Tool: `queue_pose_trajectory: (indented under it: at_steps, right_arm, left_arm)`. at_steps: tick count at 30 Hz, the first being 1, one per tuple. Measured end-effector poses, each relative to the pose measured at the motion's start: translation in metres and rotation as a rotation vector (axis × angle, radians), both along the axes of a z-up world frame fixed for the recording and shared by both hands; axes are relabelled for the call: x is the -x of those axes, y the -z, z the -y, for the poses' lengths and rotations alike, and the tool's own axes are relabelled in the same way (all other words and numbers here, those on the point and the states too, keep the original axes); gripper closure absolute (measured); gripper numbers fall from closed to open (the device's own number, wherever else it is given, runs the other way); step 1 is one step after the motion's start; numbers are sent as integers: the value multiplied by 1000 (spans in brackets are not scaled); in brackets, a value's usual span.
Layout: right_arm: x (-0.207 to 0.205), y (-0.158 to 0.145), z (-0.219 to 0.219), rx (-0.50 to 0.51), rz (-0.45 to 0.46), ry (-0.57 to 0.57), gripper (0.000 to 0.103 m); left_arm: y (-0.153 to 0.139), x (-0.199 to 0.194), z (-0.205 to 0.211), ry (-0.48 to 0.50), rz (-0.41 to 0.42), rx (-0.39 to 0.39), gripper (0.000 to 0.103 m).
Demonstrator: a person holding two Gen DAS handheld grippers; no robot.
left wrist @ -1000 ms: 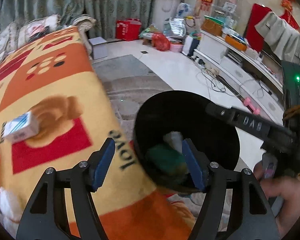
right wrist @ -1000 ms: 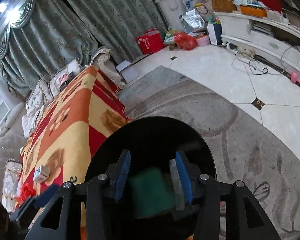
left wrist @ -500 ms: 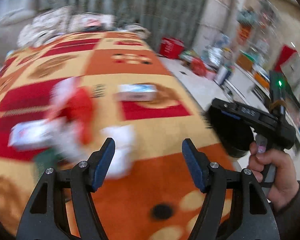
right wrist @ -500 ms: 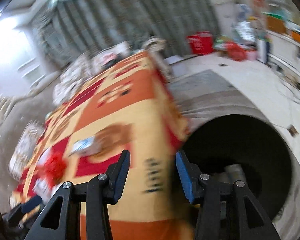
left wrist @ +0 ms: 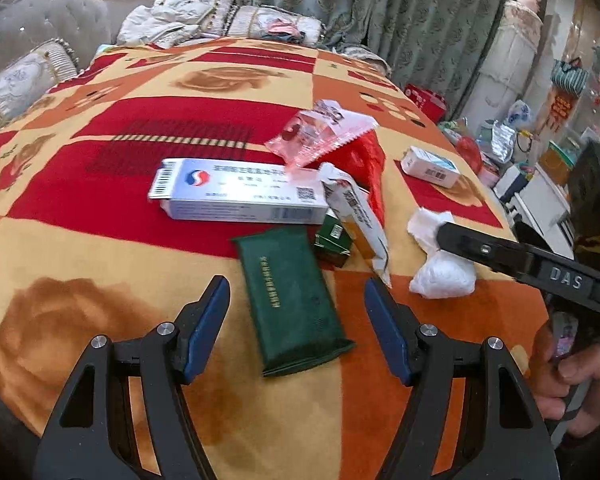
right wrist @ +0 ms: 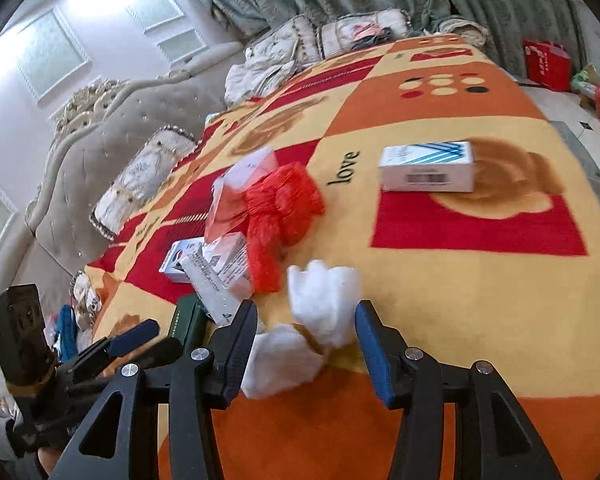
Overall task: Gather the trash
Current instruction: 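Grasp the dark green pouch with the left tool while the right tool grasps the white tissues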
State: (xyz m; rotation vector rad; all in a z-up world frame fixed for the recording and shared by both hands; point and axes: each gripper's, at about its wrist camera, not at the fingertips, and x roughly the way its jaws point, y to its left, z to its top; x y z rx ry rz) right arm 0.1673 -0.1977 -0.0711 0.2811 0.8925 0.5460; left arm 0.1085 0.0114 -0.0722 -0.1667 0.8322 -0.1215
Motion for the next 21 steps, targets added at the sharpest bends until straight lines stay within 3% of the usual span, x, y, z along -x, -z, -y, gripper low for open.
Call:
queue_pose_trajectory:
  at_steps: [6,10,11,14,21]
  right_arm:
    - [-1,7,-19,124,5,-30,43]
    - [7,5,-23,209,39,-77,43]
    - [8,4,-24,228,49,-84,44]
    - [9,4,-24,246,68,-96,64]
    - [17,-19,-4,162,164,-53,67]
  left_arm:
    - [10,-3,8,-7,3,-68,34]
    - [14,0,13,-11,20,-112,34]
    - [14,1,15,-11,25,-123,36]
    - [15,3,13,-46,36,-156,60]
    - [-1,20,-5,-61,40,-55,63]
